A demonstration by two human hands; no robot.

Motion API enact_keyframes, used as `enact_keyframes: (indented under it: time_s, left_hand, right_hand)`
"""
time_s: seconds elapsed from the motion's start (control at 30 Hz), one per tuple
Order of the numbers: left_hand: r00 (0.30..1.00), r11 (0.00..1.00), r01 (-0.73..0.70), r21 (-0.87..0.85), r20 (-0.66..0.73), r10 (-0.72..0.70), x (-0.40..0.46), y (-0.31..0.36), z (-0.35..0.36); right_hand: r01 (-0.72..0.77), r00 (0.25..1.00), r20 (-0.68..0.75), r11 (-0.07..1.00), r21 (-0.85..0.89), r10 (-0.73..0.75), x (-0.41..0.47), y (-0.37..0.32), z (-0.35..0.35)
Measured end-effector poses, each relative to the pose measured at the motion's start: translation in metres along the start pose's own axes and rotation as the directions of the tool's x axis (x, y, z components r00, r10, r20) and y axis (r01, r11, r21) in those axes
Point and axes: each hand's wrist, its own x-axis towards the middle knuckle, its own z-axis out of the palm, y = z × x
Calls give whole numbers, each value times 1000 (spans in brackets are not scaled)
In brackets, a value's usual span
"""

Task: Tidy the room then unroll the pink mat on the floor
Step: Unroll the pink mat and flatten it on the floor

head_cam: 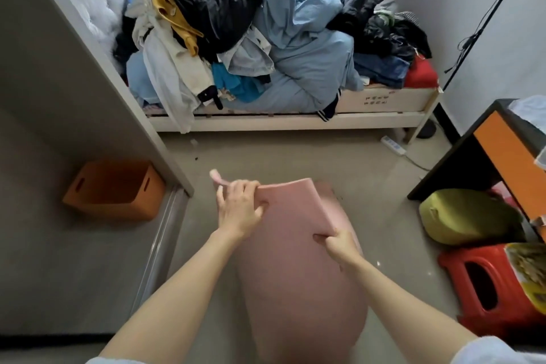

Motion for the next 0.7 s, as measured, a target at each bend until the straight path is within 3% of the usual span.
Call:
enact_keyframes:
  time_s: [0.13, 0.3, 0.43, 0.5, 0.57, 0.63, 0.7]
  left_hand:
    - [988, 971, 81, -225, 148, -49, -40, -27, 5]
    - [907, 836, 346, -426, 379, -183, -93, -77, 19]
    - [792, 461, 610, -645, 515, -328, -116, -116, 22]
    - [765, 283, 636, -718, 540, -350, -117, -121, 21]
    - [774, 190, 614, -766, 537, -335, -113, -114, 15]
    - [821, 224, 563, -796, 509, -257, -110, -101, 8]
    - [875, 375, 478, -794, 469, -124, -112, -84, 7]
  right_hand:
    - [5, 995, -86, 880, 475, 40, -31, -18, 30]
    - [-122, 987, 61, 448, 886, 148, -57, -39, 58]
    - [-110, 990, 88, 206, 972, 114, -99, -45, 52]
    - [-112, 986, 91, 158, 981, 137, -119, -38, 50]
    - [-133, 977, 105, 144, 981, 186, -134, -29, 51]
    - [-139, 960, 106, 114, 984, 258, -142, -15, 53]
    - [-139, 952, 100, 118, 983, 289, -151, -1, 56]
